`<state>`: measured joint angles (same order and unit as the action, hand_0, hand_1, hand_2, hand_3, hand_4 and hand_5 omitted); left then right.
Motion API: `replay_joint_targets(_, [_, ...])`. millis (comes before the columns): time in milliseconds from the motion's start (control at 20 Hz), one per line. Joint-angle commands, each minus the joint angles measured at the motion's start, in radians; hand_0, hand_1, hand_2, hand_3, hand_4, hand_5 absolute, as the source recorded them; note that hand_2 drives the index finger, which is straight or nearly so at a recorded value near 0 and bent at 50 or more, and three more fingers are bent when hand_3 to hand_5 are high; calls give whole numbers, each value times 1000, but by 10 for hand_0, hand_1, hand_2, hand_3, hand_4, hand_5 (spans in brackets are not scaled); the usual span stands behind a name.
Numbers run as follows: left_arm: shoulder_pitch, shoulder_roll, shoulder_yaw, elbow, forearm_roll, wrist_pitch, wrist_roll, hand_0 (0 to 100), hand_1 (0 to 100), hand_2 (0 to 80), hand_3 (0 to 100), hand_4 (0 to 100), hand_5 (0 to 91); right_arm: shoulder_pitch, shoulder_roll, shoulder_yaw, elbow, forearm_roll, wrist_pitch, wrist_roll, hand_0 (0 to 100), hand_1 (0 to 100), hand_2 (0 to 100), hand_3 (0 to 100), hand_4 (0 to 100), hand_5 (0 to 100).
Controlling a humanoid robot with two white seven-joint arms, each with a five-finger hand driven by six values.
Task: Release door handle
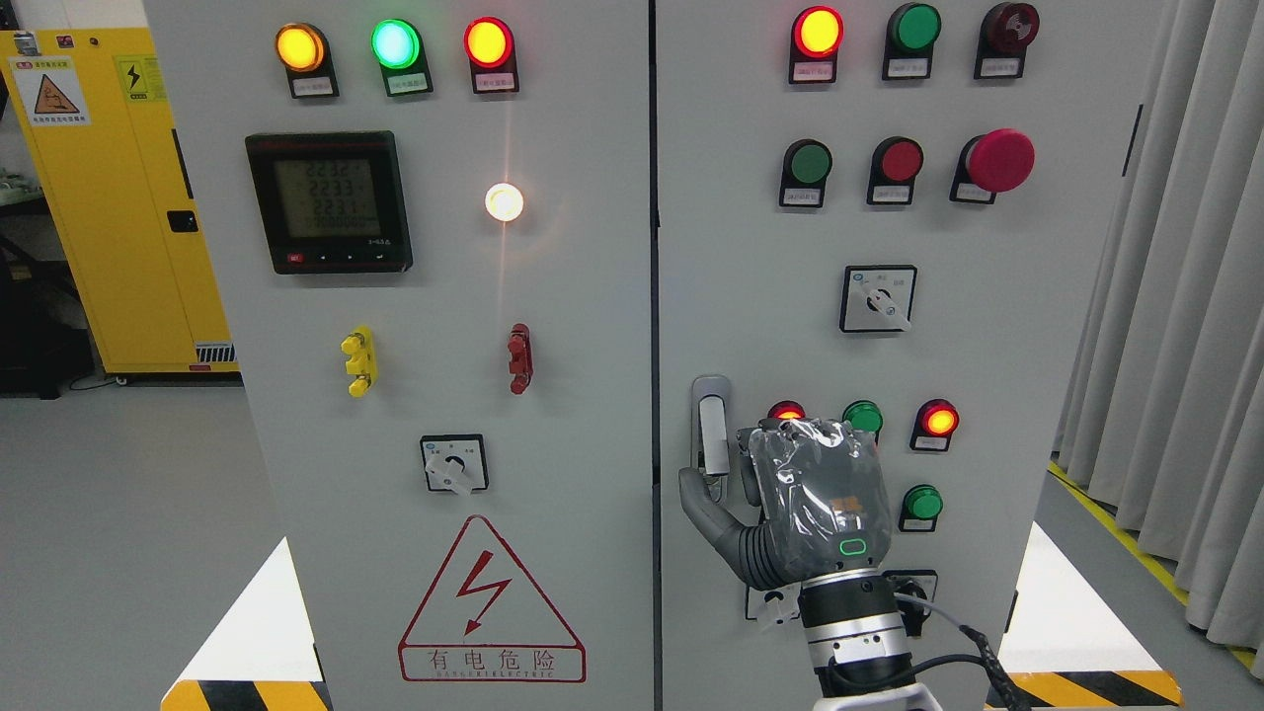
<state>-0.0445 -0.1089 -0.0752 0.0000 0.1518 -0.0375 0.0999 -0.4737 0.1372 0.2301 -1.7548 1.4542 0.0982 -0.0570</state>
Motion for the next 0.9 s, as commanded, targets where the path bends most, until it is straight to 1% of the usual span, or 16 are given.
replay_joint_targets(0, [0, 0, 0, -12, 0, -1, 0, 120, 556, 0, 0, 0, 0, -2, 1, 0, 14, 0, 6, -4, 297, 453, 985, 1000, 1000, 1000])
replay_joint_targets(250, [0, 0, 0, -12, 0, -1, 0, 120, 556, 0, 0, 0, 0, -8, 2, 3, 18, 0, 8, -4, 309, 461, 984, 1000, 1000, 1000])
replay_joint_targets(852, [0, 0, 0, -12, 0, -1, 0, 120, 556, 0, 0, 0, 0, -16, 2, 0, 32, -2, 8, -6, 355, 445, 978, 1000, 1000, 1000])
